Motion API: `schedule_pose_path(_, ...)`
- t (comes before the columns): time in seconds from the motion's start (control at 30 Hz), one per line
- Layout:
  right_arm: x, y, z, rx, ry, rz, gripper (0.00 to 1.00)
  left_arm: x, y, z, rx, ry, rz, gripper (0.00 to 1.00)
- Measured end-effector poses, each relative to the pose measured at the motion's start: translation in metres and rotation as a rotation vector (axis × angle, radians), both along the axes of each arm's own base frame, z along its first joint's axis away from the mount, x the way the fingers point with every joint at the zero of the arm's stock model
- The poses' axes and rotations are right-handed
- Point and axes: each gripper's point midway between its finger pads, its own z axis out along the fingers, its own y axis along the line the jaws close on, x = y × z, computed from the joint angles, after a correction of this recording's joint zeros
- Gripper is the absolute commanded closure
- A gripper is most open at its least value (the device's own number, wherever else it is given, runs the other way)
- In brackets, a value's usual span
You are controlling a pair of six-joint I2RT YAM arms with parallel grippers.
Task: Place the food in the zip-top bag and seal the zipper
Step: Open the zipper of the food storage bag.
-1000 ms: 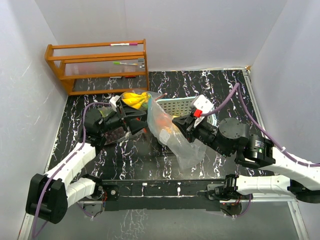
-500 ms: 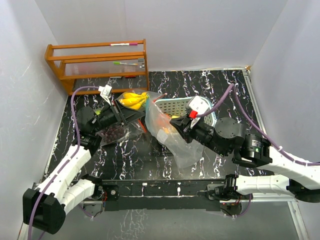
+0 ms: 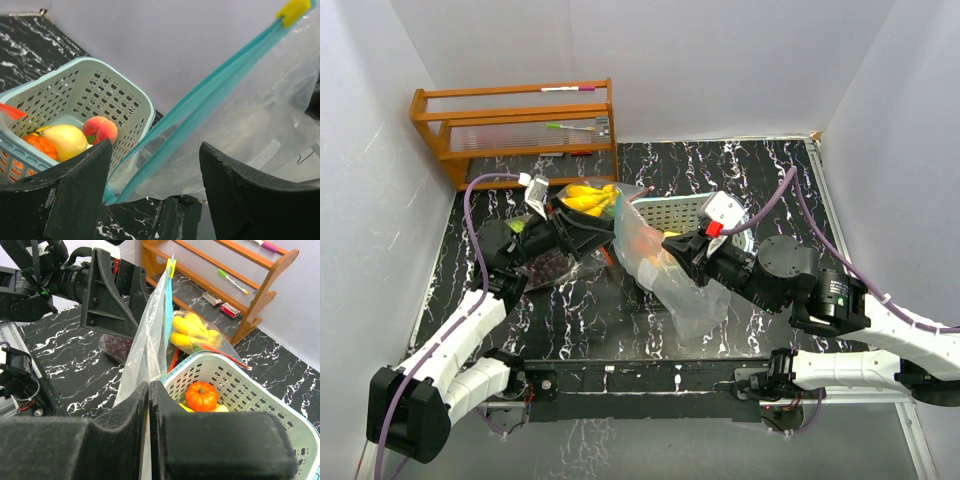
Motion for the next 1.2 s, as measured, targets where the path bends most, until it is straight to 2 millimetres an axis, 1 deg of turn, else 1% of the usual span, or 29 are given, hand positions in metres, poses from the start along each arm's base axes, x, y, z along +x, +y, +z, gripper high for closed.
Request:
schedule_pose_path(0.13, -0.001, 0.001, 0.0, 0.0, 0.0, 0.005, 0.91, -0.007, -0.003, 0.006, -0.03, -0.109, -0.034, 0.26)
schedule_pose_path(0.27, -0.002, 0.001, 0.0, 0.001, 0.001, 0.012, 0.91, -0.014, -0.006, 0.005, -0.073, -0.198, -0.068, 0.25)
schedule_pose_path(0.37, -0.002, 0.001, 0.003, 0.007, -0.001, 0.016, 0.91, -0.017, -0.009, 0.004, -0.104, -0.243, -0.095, 0.27)
schedule_pose_path(0.47, -0.003, 0.001, 0.007, 0.016, -0.003, 0.017, 0.91, -0.02, -0.011, 0.007, -0.128, -0.269, -0.12, 0.31)
schedule_pose_path(0.67, -0.003, 0.0, 0.009, 0.028, -0.004, 0.017, 0.91, -0.029, -0.021, 0.006, -0.155, -0.274, -0.193, 0.37)
schedule_pose_path(0.7, -0.003, 0.0, 0.01, 0.028, -0.004, 0.017, 0.91, -0.031, -0.023, 0.005, -0.154, -0.273, -0.205, 0.39)
schedule_pose_path(0.77, -0.003, 0.0, 0.01, 0.03, -0.004, 0.017, 0.91, -0.033, -0.027, 0.004, -0.153, -0.269, -0.225, 0.52)
schedule_pose_path(0.8, -0.003, 0.0, 0.011, 0.032, -0.003, 0.017, 0.91, -0.034, -0.028, 0.004, -0.152, -0.271, -0.232, 0.6)
schedule_pose_path(0.87, -0.003, 0.0, 0.012, 0.036, -0.002, 0.017, 0.91, -0.037, -0.031, 0.005, -0.152, -0.276, -0.248, 0.84)
schedule_pose_path(0.9, -0.003, 0.0, 0.012, 0.037, -0.002, 0.017, 0.91, -0.038, -0.032, 0.006, -0.151, -0.277, -0.254, 0.93)
schedule_pose_path(0.93, -0.003, 0.0, 0.012, 0.038, -0.001, 0.016, 0.91, -0.039, -0.033, 0.006, -0.15, -0.279, -0.261, 1.0)
schedule_pose_path(1.1, -0.003, -0.001, 0.013, 0.042, 0.0, 0.013, 0.91, -0.042, -0.036, 0.004, -0.137, -0.28, -0.277, 1.0)
schedule_pose_path(1.13, -0.003, -0.002, 0.013, 0.045, 0.0, 0.012, 0.9, -0.042, -0.037, 0.002, -0.132, -0.276, -0.278, 1.0)
schedule_pose_path(1.2, -0.002, -0.004, 0.014, 0.05, 0.002, 0.0, 0.84, -0.042, -0.038, 0.0, -0.113, -0.275, -0.282, 1.0)
